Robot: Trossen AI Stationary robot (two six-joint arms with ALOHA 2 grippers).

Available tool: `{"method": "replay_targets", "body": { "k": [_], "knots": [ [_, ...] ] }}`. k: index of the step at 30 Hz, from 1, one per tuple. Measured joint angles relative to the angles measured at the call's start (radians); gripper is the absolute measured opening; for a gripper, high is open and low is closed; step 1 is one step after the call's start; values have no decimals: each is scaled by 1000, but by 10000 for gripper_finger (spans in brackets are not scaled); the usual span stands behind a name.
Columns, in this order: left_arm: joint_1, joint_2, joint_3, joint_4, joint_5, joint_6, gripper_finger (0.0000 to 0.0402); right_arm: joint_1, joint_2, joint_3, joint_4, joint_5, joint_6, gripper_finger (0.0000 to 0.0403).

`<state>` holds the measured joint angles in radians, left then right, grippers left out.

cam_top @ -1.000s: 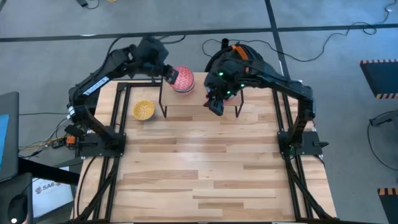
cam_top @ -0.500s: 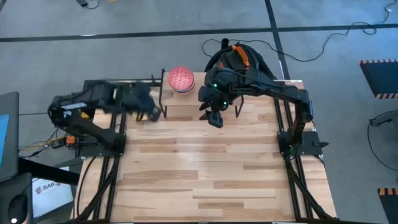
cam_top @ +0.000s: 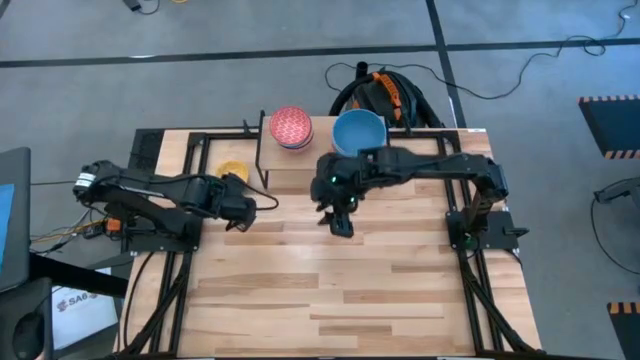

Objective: Place and stack bowls onto a shelf
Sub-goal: Stack the blue-yellow patterned bowl on top of the blue-red patterned bowl on the shelf

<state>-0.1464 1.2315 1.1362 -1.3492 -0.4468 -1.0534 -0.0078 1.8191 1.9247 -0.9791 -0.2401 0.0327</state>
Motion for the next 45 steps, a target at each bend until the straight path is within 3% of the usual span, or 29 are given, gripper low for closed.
{"method": "replay_targets", "body": {
  "k": [6,11,18,26,31,37,45],
  "knots": [
    [99,-105,-184,85,36,232,160,45,0,-63,94,9,85,207],
    [208,-212,-349,253,59,467,153,39,0,-63,156,105,154,207],
    [365,-231,-458,365,119,675,144,-5,0,-63,173,110,269,207],
    [488,-129,-459,436,135,714,144,-36,0,-63,212,109,310,207],
    [504,-53,-468,458,150,720,144,-36,0,-63,201,109,317,207],
    [525,19,-468,477,92,700,143,-23,0,-63,197,109,319,207],
    [504,23,-413,468,87,687,143,-13,0,-62,150,108,308,207]
  ]
}}
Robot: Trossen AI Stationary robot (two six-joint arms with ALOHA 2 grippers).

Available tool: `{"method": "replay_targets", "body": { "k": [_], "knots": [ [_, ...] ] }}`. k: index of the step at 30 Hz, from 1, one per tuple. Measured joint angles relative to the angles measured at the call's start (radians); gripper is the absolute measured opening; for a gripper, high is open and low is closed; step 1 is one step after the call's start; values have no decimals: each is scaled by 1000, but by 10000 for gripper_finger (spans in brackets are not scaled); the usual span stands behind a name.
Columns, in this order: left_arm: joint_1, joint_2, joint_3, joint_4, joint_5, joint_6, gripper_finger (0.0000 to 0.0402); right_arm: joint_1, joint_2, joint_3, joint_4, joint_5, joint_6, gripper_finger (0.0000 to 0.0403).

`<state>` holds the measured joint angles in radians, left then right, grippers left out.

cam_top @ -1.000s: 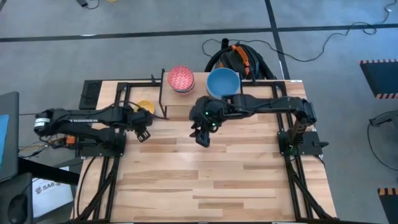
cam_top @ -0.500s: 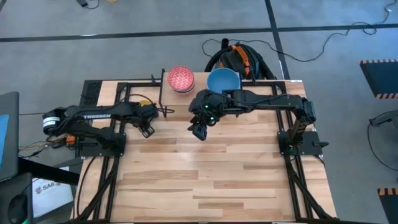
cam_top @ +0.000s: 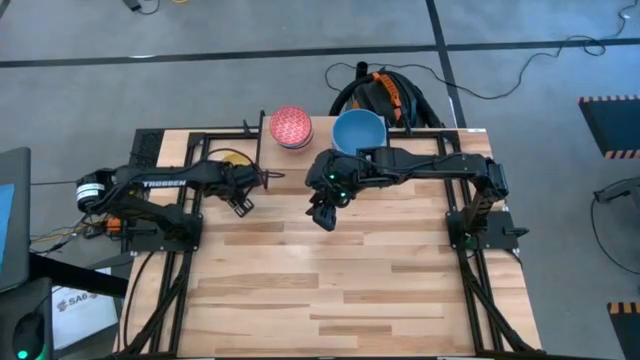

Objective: Place and stack bowls onto a shelf
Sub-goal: Stack the blue-yellow patterned bowl on top of the blue-red patterned bowl on the shelf

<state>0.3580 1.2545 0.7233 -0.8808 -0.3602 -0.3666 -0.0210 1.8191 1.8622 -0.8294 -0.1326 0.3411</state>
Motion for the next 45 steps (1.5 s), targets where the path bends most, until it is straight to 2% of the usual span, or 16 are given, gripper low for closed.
{"method": "replay_targets", "body": {
  "k": [11,17,24,29,33,39,45],
  "knots": [
    [-19,0,29,45,-66,75,142,-9,0,0,-31,0,-76,207],
    [-56,0,26,103,-142,78,127,-38,0,0,-31,0,-89,207],
    [-60,0,-42,253,-145,76,123,-53,0,0,-58,0,-91,207],
    [-60,0,-52,275,-161,95,124,-46,0,0,-91,0,-104,207],
    [-60,0,-52,288,-170,145,141,-44,0,0,-87,0,-110,207],
    [-57,0,-53,332,-228,197,190,-45,0,0,-86,9,-107,207],
    [-10,6,-54,331,-209,268,205,-24,0,0,-98,110,-106,207]
  ]
}}
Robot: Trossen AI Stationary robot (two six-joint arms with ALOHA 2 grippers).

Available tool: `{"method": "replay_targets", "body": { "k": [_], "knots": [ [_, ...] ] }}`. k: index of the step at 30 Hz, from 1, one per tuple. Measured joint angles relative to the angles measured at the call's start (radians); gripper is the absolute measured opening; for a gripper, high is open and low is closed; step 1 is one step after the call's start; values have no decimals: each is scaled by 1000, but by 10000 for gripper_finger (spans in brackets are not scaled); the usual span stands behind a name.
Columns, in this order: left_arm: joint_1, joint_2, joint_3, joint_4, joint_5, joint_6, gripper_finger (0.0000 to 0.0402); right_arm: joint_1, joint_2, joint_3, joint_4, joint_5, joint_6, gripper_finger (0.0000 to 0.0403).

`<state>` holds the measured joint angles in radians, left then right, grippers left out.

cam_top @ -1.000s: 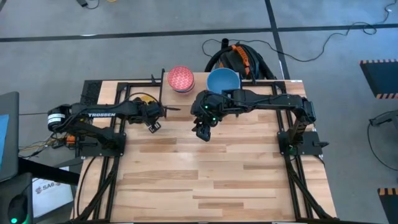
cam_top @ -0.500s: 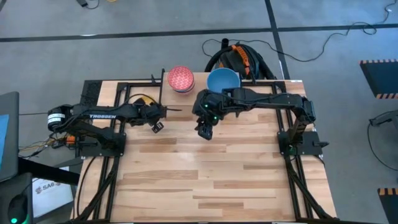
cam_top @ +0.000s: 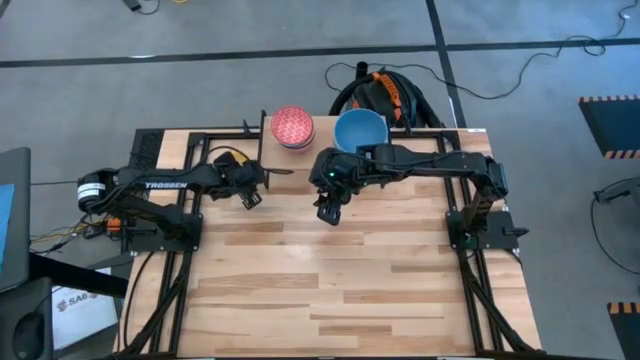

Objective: Place and stack bowls onto a shelf
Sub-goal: Stack the blue-yellow patterned bowl on top of the blue-red patterned bowl on the shelf

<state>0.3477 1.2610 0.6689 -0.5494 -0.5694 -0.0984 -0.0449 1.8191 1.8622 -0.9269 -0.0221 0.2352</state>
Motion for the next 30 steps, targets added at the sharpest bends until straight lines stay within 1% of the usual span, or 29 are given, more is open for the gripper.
{"method": "replay_targets", "body": {
  "k": [3,10,15,18,22,30],
  "knots": [
    [29,0,0,-2,51,27,202,15,0,0,-1,21,0,207],
    [76,0,0,-12,159,82,189,26,0,0,-1,21,-5,207],
    [113,0,0,-27,165,114,188,23,0,0,-3,22,-9,207],
    [141,0,0,-46,165,98,188,23,0,0,-10,22,-18,207],
    [173,0,-2,-62,192,89,183,23,0,0,-13,21,-26,207],
    [192,0,-81,-24,246,85,165,23,0,0,-18,21,-27,207]
  ]
}}
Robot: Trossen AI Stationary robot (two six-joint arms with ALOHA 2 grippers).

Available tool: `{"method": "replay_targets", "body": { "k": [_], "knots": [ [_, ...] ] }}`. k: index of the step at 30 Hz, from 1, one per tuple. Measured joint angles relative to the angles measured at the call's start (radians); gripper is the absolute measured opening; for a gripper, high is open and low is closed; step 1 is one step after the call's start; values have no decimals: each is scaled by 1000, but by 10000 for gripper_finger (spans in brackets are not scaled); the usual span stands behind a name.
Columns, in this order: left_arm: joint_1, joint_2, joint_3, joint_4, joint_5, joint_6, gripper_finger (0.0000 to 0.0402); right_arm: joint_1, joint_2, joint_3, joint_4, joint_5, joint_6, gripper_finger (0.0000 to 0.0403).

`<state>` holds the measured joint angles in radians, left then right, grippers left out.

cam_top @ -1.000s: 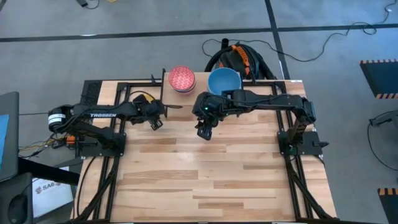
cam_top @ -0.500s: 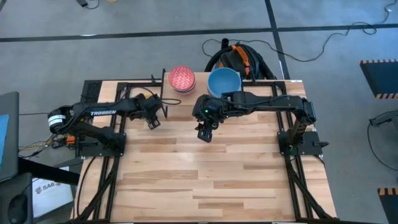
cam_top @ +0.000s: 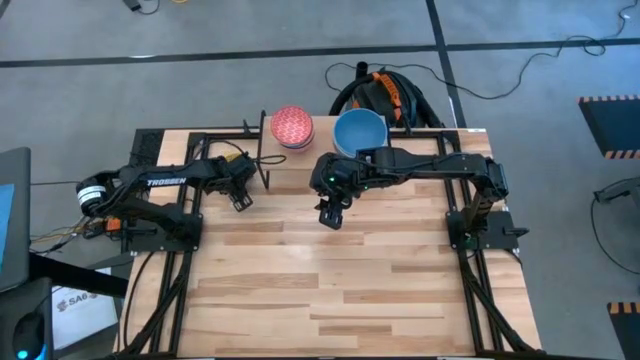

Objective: Place and stack bowls onto a shelf
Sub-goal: Stack the blue-yellow patterned bowl on top of the blue-red patterned bowl on the shelf

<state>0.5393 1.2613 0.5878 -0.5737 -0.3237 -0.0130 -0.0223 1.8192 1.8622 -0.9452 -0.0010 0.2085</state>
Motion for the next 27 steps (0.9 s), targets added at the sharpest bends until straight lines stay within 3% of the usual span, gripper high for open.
{"method": "replay_targets", "body": {
  "k": [5,13,20,27],
  "knots": [
    [0,0,-3,5,-6,-26,130,0,0,0,-9,0,0,207],
    [-18,0,1,-10,49,-170,12,0,0,0,-31,0,-26,207],
    [-118,-1,41,-124,86,-413,5,0,0,0,-66,-1,-52,207],
    [-364,0,91,-148,81,-619,4,15,-1,-44,-135,-12,-62,207]
  ]
}}
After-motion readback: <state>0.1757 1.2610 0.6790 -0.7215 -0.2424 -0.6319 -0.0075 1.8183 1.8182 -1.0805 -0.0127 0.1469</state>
